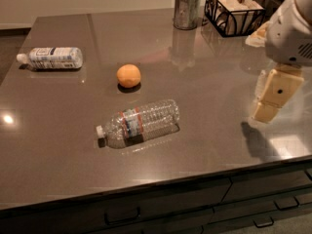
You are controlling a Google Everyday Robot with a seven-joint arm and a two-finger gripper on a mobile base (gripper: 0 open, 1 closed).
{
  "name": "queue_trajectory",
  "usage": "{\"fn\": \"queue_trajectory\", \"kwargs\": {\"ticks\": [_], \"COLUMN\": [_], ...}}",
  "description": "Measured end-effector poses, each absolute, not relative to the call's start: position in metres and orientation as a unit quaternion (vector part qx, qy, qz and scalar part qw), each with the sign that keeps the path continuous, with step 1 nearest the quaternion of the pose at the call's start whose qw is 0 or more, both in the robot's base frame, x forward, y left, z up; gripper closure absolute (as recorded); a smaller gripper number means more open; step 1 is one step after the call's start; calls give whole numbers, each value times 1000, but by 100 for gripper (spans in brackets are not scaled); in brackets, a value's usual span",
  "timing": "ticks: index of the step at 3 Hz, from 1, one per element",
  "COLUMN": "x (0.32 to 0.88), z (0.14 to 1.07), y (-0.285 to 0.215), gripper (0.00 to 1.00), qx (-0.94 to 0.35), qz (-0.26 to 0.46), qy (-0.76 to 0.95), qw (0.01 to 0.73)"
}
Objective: Move water bottle near blue plastic bottle
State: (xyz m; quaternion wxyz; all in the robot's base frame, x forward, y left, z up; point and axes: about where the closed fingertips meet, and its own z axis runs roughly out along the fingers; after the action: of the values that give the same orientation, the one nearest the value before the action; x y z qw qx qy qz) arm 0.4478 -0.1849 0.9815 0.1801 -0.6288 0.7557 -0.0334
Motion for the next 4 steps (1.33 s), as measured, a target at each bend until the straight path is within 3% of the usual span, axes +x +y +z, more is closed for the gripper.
{"fn": "queue_trajectory", "kwargs": {"ticks": [4], "x": [483], "z": [902], "y": [-6], "gripper": [0], "qx": [-773], "qz": [34], "qy": [618], "qw": [140]}}
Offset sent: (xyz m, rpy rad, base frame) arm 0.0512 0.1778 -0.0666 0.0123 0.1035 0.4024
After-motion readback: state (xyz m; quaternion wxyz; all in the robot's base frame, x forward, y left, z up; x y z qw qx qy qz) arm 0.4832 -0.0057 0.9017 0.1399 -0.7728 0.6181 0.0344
